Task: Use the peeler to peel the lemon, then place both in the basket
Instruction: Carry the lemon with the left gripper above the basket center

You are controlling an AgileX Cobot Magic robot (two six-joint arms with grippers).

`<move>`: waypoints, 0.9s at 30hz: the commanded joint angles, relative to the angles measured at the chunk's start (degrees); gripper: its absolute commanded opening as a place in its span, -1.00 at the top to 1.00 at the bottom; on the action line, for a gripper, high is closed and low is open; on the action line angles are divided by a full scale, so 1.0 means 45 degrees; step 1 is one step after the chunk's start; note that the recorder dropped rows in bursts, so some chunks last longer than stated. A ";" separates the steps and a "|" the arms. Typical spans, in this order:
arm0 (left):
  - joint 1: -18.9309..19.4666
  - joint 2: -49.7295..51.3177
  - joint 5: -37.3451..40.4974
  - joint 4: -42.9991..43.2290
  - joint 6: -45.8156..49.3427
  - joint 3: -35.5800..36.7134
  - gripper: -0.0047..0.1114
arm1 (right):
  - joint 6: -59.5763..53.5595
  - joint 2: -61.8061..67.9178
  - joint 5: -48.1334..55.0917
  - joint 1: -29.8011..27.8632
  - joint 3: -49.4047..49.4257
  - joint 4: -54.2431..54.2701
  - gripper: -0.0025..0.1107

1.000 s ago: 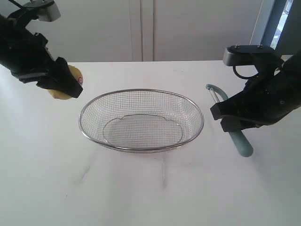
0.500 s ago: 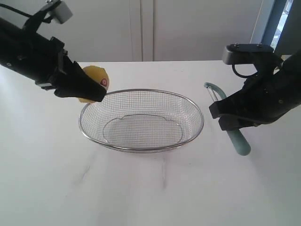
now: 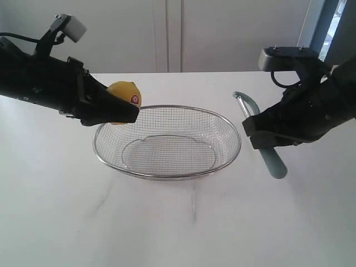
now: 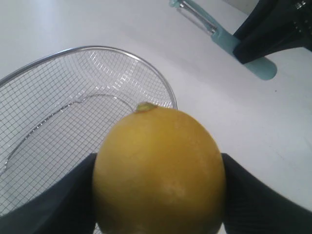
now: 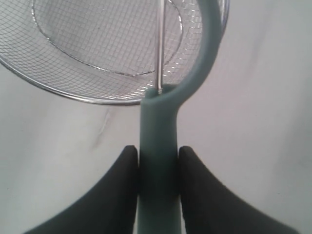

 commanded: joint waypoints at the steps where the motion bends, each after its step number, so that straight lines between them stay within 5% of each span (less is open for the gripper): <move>1: -0.0033 -0.0169 0.0346 -0.0891 0.0527 0.0088 0.92 | -0.0829 -0.0113 -0.0129 -0.0044 0.0017 0.0813 0.96; 9: -0.0033 -0.0169 0.0842 -0.1473 0.1187 0.0088 0.92 | -0.2438 -0.0113 0.0254 -0.0044 0.0017 0.2697 0.96; 20: -0.1412 0.0719 0.0786 -0.1865 0.2476 0.0088 0.92 | -0.2928 -0.0113 0.0535 -0.0016 0.0017 0.3870 0.96; 27: -0.1412 0.0764 0.0705 -0.2293 0.2476 0.0088 0.92 | -0.2942 -0.0113 0.0247 0.1230 0.0017 0.4734 0.96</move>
